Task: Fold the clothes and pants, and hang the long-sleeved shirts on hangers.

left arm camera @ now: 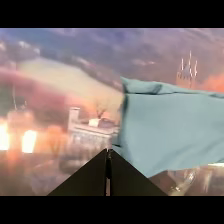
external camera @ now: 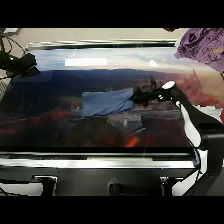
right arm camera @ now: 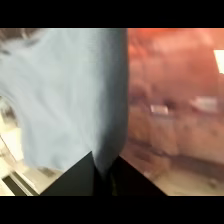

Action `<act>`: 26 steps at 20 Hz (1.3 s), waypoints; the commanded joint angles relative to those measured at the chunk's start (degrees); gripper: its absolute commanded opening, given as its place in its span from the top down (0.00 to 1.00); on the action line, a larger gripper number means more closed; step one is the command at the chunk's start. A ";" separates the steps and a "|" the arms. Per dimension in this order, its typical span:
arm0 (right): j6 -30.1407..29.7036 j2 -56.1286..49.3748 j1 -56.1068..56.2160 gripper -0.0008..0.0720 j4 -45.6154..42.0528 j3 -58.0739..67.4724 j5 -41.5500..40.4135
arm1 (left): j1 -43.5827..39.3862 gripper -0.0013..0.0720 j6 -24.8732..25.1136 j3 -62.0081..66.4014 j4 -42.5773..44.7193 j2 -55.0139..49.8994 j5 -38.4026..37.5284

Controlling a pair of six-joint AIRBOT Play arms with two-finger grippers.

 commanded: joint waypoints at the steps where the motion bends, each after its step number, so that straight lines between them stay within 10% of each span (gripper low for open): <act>1: 6.23 0.13 -4.26 0.95 -1.31 8.85 2.38 | 0.07 0.96 0.02 0.02 0.00 0.00 0.00; 11: 24.11 0.52 -17.27 0.95 -16.50 30.23 4.04 | 0.07 0.96 0.02 0.02 -0.02 0.17 -0.07; 26: 40.54 13.25 -28.94 0.95 -40.28 30.40 5.14 | 0.07 0.96 0.02 0.02 -0.22 0.48 -2.27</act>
